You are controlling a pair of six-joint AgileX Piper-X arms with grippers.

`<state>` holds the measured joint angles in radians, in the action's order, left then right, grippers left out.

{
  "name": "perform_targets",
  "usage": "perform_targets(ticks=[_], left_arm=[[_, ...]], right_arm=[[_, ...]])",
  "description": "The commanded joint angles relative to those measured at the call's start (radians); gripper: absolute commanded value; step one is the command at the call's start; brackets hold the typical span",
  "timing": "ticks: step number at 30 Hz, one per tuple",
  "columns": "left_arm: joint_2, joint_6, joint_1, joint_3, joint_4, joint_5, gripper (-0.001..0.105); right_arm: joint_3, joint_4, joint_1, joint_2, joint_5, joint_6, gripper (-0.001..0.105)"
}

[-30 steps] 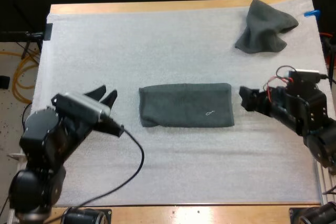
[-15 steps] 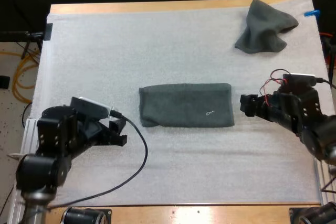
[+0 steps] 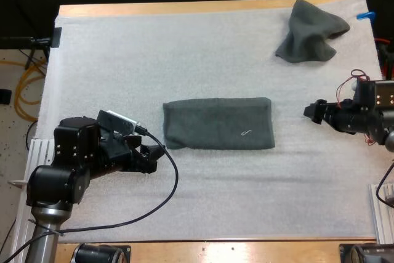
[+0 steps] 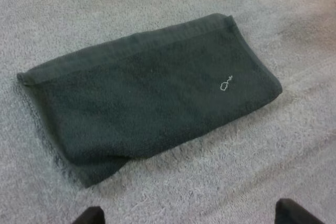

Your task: Pick towel from pile fold and stack

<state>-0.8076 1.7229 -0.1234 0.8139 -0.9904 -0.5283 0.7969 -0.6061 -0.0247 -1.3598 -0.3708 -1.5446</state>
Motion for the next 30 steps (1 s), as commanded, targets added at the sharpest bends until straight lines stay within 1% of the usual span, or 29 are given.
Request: perform_targets(ticks=[1,3,6,12,19,24,30], left_arm=[[0.0,0.005,-0.001,0.004,0.0,-0.014,0.063],[0.0,0.005,-0.001,0.004,0.0,-0.016,0.063],[0.0,0.005,-0.001,0.004,0.0,-0.018,0.063],[0.0,0.007,-0.001,0.004,0.002,-0.084,0.063],[0.0,0.007,-0.001,0.004,0.002,-0.09,0.063],[0.0,0.007,-0.001,0.004,0.002,-0.09,0.063],[0.0,0.007,-0.001,0.004,0.002,-0.09,0.063]], right_arm=[[0.01,0.035,0.016,-0.028,-0.068,-0.019,0.073],[0.012,0.078,0.025,-0.076,-0.109,-0.019,0.073],[0.022,0.105,0.025,-0.131,-0.146,-0.019,0.073],[0.066,0.134,0.02,-0.258,-0.273,-0.003,0.073],[0.107,0.137,-0.026,-0.331,-0.286,0.0,0.073],[0.125,0.137,-0.104,-0.373,-0.286,0.001,0.073],[0.148,0.137,-0.182,-0.411,-0.285,0.025,0.073]])
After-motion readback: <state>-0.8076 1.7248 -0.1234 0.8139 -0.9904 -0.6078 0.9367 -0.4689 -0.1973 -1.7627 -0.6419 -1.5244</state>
